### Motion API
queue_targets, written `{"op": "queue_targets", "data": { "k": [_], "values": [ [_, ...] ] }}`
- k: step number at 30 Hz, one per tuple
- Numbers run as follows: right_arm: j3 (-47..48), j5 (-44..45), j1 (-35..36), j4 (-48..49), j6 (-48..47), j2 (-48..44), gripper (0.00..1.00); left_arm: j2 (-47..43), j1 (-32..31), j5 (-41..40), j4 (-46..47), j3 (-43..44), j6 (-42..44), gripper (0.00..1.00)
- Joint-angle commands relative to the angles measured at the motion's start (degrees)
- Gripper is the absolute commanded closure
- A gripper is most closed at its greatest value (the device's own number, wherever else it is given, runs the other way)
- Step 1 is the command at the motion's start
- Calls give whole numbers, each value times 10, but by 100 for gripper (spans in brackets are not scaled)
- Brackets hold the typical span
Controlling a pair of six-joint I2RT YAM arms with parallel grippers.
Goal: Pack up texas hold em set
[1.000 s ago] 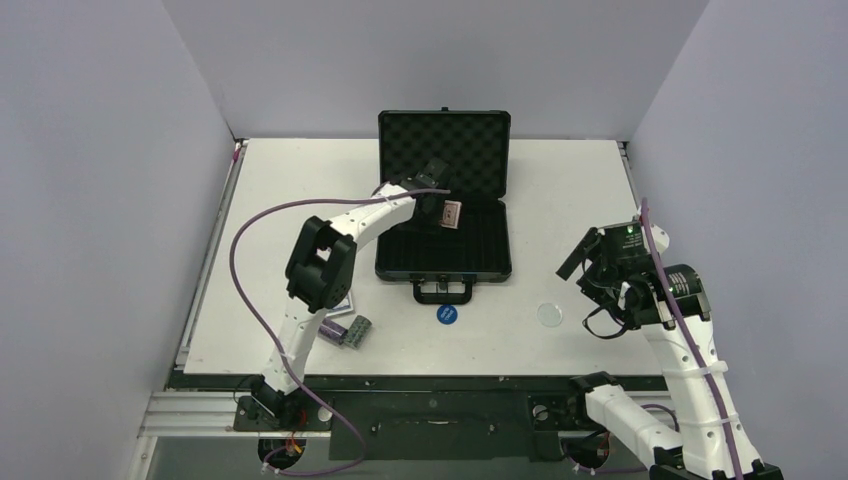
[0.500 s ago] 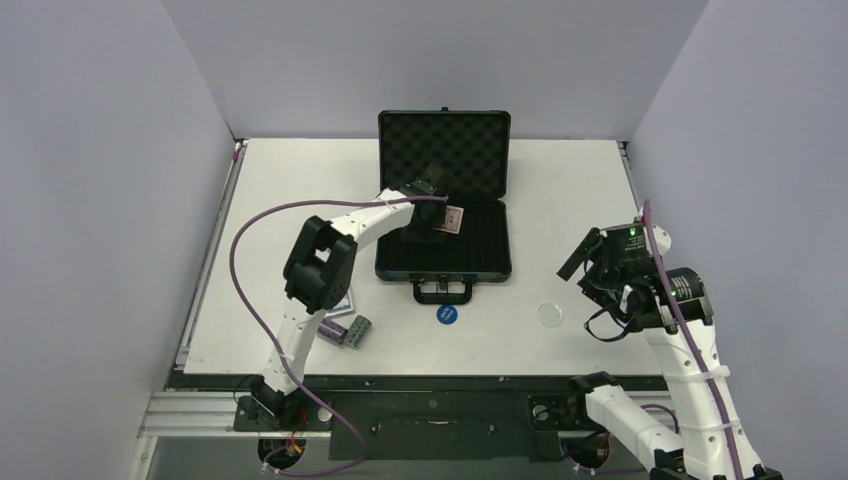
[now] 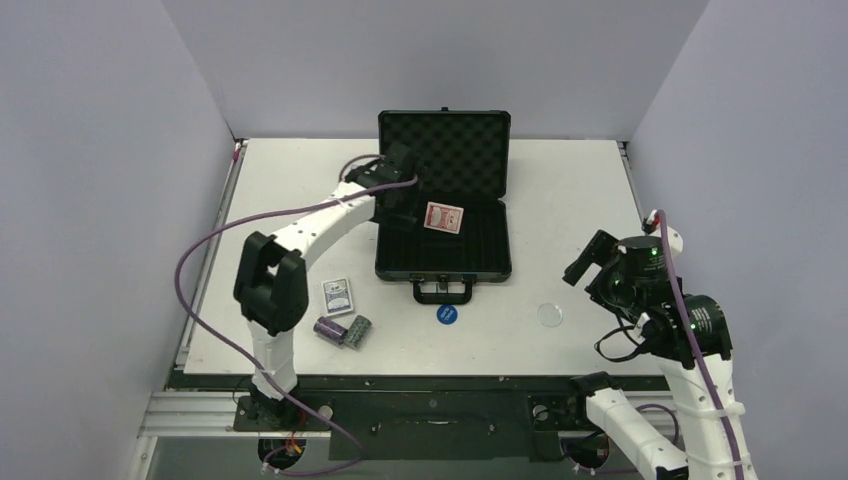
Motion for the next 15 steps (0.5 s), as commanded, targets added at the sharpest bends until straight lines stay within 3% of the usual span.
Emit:
{"op": "queue_targets", "data": {
  "k": [1, 8, 15],
  "values": [
    [12, -45, -1, 97, -58, -13, 10, -115, 53, -27, -84, 7, 213, 4],
    [30, -144, 17, 163, -108, 27, 11, -271, 134, -8, -177, -90, 496, 4],
    [42, -60, 113, 213, -185, 92, 11, -501, 143, 3, -166, -239, 649, 4]
  ]
}}
